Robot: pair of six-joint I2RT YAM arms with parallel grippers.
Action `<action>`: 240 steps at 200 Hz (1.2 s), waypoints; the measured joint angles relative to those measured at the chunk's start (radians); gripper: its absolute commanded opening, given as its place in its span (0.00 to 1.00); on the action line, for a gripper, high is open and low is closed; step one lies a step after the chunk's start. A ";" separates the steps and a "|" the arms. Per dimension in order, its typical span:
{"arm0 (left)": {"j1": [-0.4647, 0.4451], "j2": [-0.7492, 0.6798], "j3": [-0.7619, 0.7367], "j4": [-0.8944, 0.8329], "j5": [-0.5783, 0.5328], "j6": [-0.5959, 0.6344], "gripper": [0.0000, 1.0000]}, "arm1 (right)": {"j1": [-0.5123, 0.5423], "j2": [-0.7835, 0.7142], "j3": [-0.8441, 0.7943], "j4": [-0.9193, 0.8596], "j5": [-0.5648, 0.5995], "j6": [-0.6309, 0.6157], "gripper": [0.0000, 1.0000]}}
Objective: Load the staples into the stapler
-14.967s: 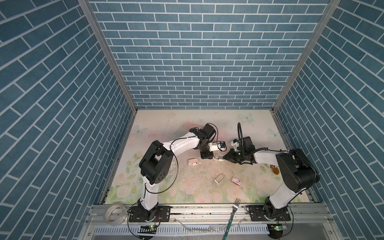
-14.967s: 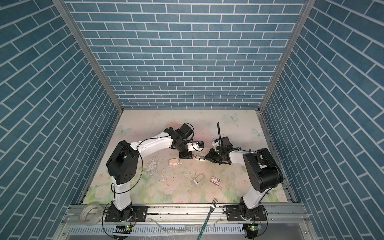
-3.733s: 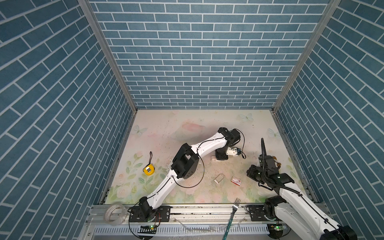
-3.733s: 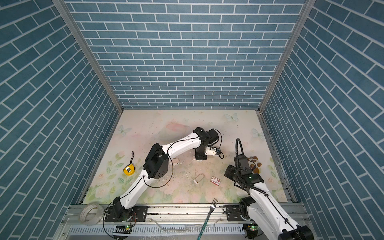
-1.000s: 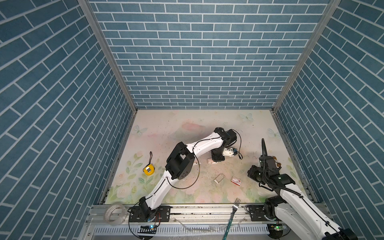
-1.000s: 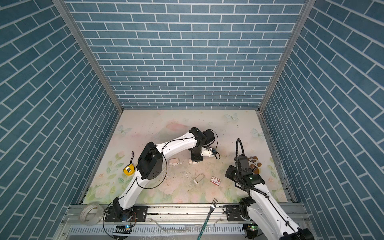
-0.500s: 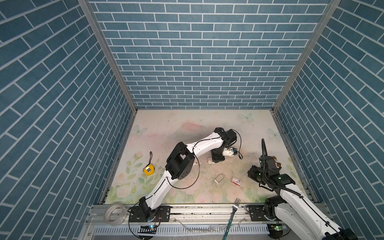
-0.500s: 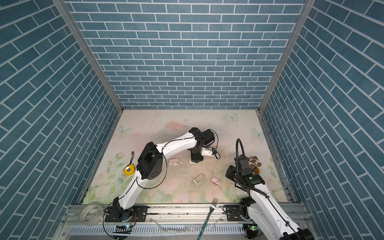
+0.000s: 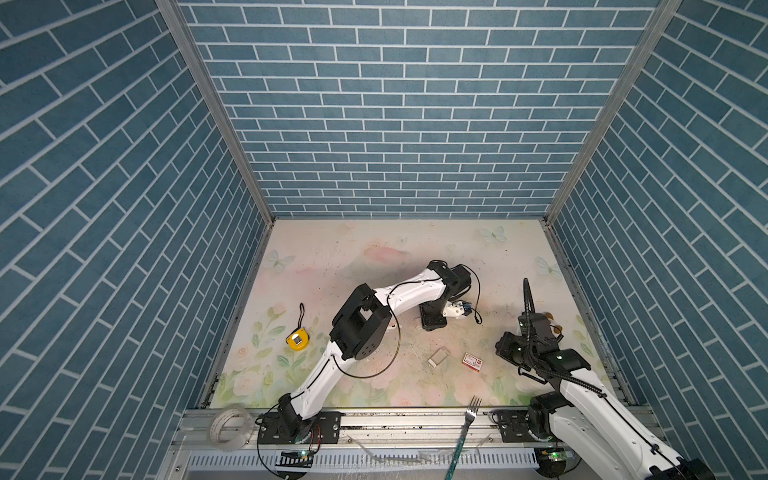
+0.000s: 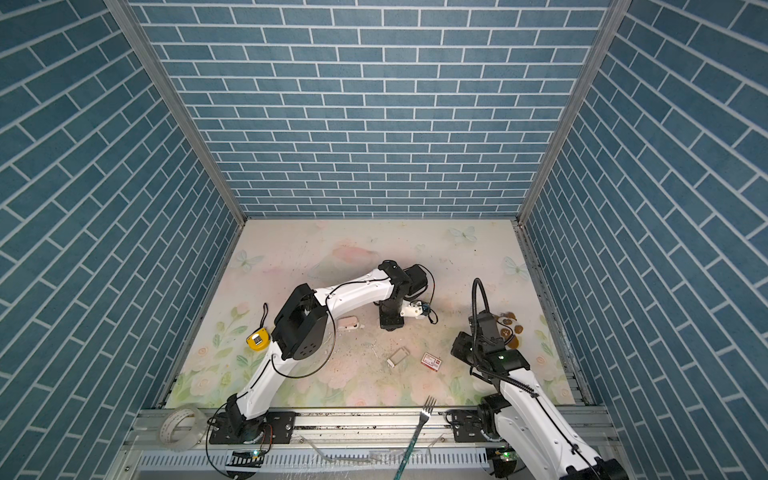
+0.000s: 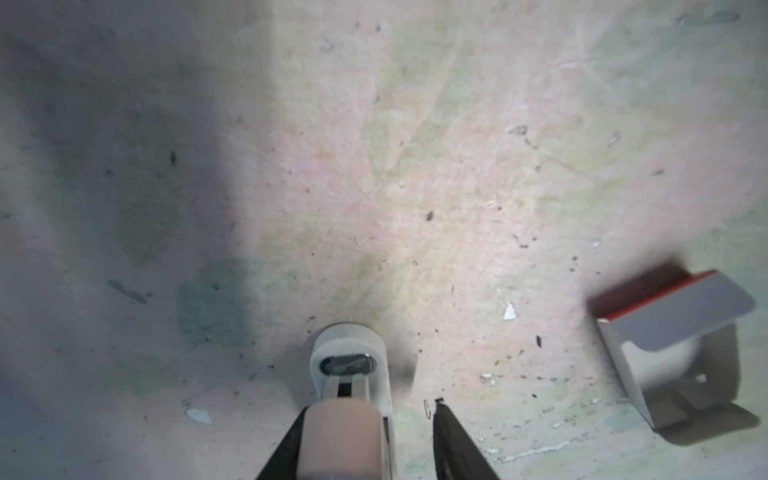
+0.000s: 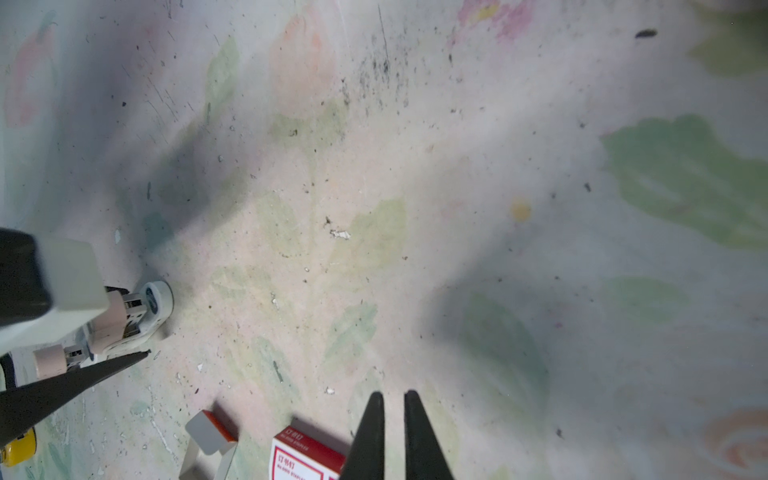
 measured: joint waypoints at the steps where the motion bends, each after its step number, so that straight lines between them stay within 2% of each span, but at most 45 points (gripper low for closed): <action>1: 0.000 0.000 0.000 0.000 0.000 0.000 0.49 | 0.000 0.000 0.000 0.000 0.000 0.000 0.13; 44: -0.002 -0.014 0.002 0.006 -0.012 0.000 0.57 | 0.000 0.000 0.000 0.000 0.000 0.000 0.17; 104: 0.009 -0.048 0.019 0.009 -0.029 0.003 0.71 | 0.000 -0.020 0.000 -0.008 0.007 -0.001 0.46; 111: 0.012 -0.065 0.017 0.011 -0.029 0.003 0.73 | 0.000 -0.024 0.001 -0.008 0.010 -0.002 0.49; 117: 0.014 -0.083 0.013 0.014 -0.030 0.005 0.78 | 0.000 -0.026 0.003 -0.009 0.014 -0.003 0.52; 143: 0.029 -0.194 -0.033 0.037 -0.034 0.008 0.83 | 0.000 -0.024 0.042 -0.014 0.048 -0.021 0.60; 145: 0.031 -0.206 -0.039 0.040 -0.034 0.008 0.83 | 0.000 -0.024 0.047 -0.014 0.051 -0.025 0.64; 149: 0.034 -0.228 -0.050 0.043 -0.034 0.008 0.84 | -0.001 -0.021 0.058 -0.013 0.058 -0.030 0.84; 159: 0.045 -0.282 -0.080 0.053 -0.032 0.007 0.86 | -0.001 -0.011 0.092 -0.012 0.078 -0.047 0.88; 172: 0.070 -0.366 -0.137 0.079 -0.027 0.002 0.88 | -0.001 0.014 0.141 -0.010 0.109 -0.084 0.90; 183: 0.103 -0.441 -0.193 0.103 -0.018 -0.006 0.88 | -0.002 0.049 0.189 -0.010 0.133 -0.116 0.98; 186: 0.112 -0.460 -0.208 0.109 -0.017 -0.009 0.93 | -0.003 0.059 0.202 -0.010 0.140 -0.127 0.99; 193: 0.140 -0.508 -0.248 0.127 -0.007 -0.017 0.97 | -0.003 0.087 0.231 -0.006 0.157 -0.152 0.99; 213: 0.245 -0.644 -0.375 0.182 0.031 -0.039 0.97 | -0.004 0.148 0.287 0.033 0.216 -0.229 0.99; 240: 0.416 -0.819 -0.558 0.268 0.083 -0.084 0.97 | -0.006 0.177 0.283 0.135 0.319 -0.340 0.99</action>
